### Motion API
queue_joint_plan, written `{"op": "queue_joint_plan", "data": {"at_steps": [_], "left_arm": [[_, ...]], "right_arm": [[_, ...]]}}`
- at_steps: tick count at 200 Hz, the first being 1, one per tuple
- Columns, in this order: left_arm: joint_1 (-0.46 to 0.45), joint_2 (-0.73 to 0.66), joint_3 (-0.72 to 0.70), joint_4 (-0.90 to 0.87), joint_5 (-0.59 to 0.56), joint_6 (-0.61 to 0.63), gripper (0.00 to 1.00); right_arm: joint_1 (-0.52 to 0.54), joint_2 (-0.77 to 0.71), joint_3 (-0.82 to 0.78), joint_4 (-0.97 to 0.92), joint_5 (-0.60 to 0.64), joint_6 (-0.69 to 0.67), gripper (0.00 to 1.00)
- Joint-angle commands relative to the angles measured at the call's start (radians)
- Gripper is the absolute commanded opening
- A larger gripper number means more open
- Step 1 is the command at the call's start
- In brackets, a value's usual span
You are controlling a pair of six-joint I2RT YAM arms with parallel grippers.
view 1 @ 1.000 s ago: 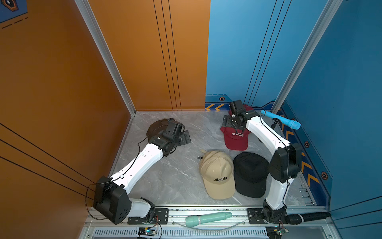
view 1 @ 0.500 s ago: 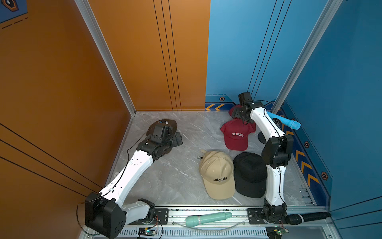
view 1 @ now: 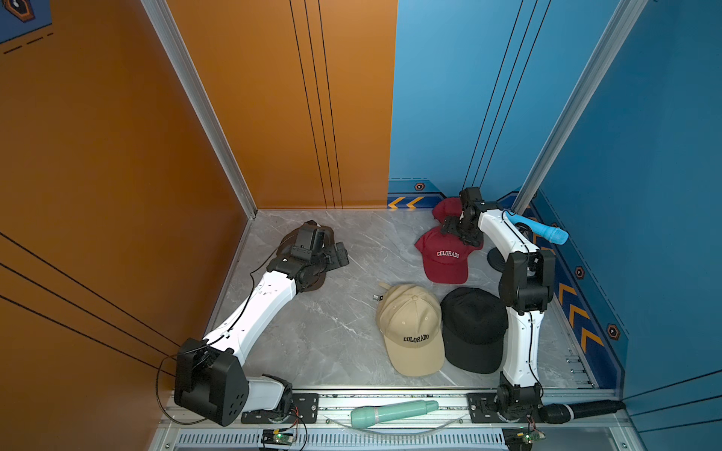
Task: Stack the baseball caps by color
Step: Move the baseball cap to the center of the board.
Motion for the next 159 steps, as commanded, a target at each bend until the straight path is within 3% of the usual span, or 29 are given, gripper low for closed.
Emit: {"op": "queue_joint_plan", "data": {"at_steps": [1,112,159], "left_arm": [[0.01,-0.003,0.018,0.039,0.037,-0.018,0.98],[0.059,-0.107,-0.027,0.025,0.012,0.001,0.98],[0.106,-0.166,-0.069,0.005,0.031,0.004,0.98]], "right_arm": [[0.007,-0.014,-0.077,0.065,-0.119,0.013,1.0],[0.202,-0.021,-0.049,0.123,-0.131,0.129,1.0],[0.261,0.026,0.046,0.117,-0.133,0.179,1.0]]}}
